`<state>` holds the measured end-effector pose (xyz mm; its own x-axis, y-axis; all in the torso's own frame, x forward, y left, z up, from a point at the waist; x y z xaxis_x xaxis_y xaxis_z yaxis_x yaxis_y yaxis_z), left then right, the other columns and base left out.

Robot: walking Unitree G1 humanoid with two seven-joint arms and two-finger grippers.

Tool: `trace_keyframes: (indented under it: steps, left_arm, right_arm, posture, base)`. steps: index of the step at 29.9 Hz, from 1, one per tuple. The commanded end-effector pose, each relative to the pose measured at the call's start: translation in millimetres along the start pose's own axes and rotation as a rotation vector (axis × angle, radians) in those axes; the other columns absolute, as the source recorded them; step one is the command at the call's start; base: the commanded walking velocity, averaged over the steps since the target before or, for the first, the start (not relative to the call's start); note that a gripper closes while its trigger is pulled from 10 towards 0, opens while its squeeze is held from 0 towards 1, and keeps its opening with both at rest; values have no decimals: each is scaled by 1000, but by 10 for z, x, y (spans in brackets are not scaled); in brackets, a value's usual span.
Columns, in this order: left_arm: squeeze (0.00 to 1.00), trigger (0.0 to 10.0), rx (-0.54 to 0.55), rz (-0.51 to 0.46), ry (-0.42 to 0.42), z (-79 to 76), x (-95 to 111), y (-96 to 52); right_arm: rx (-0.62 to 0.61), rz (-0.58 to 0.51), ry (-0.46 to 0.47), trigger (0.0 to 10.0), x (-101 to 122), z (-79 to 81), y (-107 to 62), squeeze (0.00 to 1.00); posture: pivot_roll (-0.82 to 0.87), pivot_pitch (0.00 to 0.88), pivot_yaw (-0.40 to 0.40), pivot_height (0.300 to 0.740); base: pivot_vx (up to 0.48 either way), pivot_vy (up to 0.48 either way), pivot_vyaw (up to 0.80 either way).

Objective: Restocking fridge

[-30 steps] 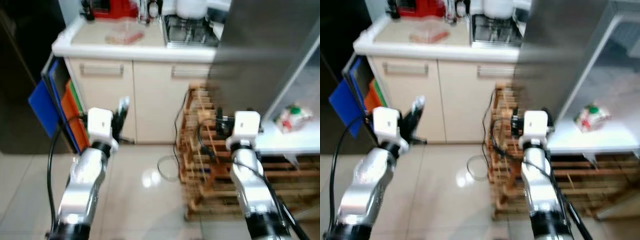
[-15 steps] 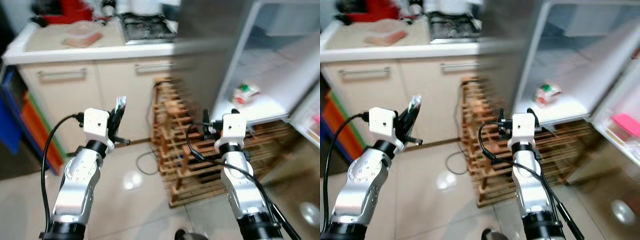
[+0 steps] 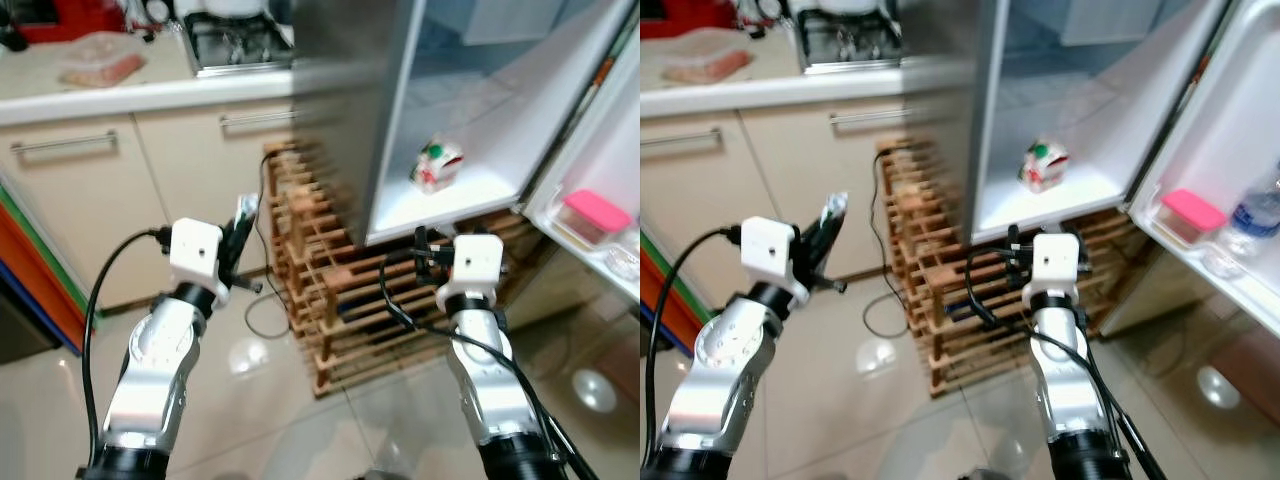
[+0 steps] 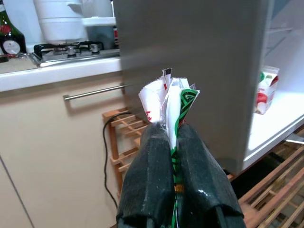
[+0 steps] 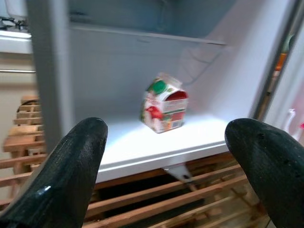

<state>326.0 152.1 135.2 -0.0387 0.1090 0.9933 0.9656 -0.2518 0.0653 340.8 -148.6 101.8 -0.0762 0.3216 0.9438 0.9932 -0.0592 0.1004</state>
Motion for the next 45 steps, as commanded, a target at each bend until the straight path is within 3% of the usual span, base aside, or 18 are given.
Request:
trace_keyframes:
  steps: [1,13,18,23,25,26,31,45]
  left_arm:
    - [0,10000,-18,-19,14,-60,45,25]
    - [0,10000,102,39,-68,74,-105,108]
    - [0,10000,94,22,-52,-5,-46,265]
    - [0,10000,113,16,-74,14,-42,288]
    - [0,10000,113,11,-51,5,-25,322]
    - [0,10000,61,-5,-21,-98,20,345]
    - [0,10000,-4,-34,30,-237,84,346]
    - [0,10000,44,-18,-11,-158,59,375]
  right_arm:
    - [-13,6,-21,10000,-22,-61,16,35]
    - [2,-6,-44,10000,-25,-52,8,78]
    - [29,-17,-36,10000,2,9,9,94]
    - [38,-15,-25,10000,0,30,9,98]
    - [44,-21,-16,10000,5,34,1,43]
    - [55,-22,-10,10000,4,49,-12,39]
    - [75,-28,-8,10000,16,94,-23,35]
    - [94,-24,-5,10000,8,128,-48,35]
  posture:
    - [49,0,-23,717]
    - [49,0,-20,717]
    - [47,0,-23,717]
    - [45,0,-22,717]
    - [40,0,-22,717]
    - [40,0,-22,717]
    - [37,0,-19,717]
    - [27,0,-15,717]
  base:
    - [0,-465,0]
    - [113,-422,290]
    - [306,-354,641]
    - [0,0,638]
    - [0,0,338]
    - [0,0,0]
    - [209,-107,0]
    - [416,-113,0]
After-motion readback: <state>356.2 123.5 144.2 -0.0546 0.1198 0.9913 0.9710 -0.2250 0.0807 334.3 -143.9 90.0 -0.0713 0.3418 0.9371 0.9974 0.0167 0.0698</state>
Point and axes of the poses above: a point about 5 cm out from each wrist's last joint towards the gripper, its own y axis pointing out of the wrist towards the gripper, its own x axis along the axis of the wrist's last joint, z = x × y, the point moved 5 cm from there along y, pointing out of the wrist towards the gripper, and after that the axes turned 12 degrees about -y, right-handed, at the moved point
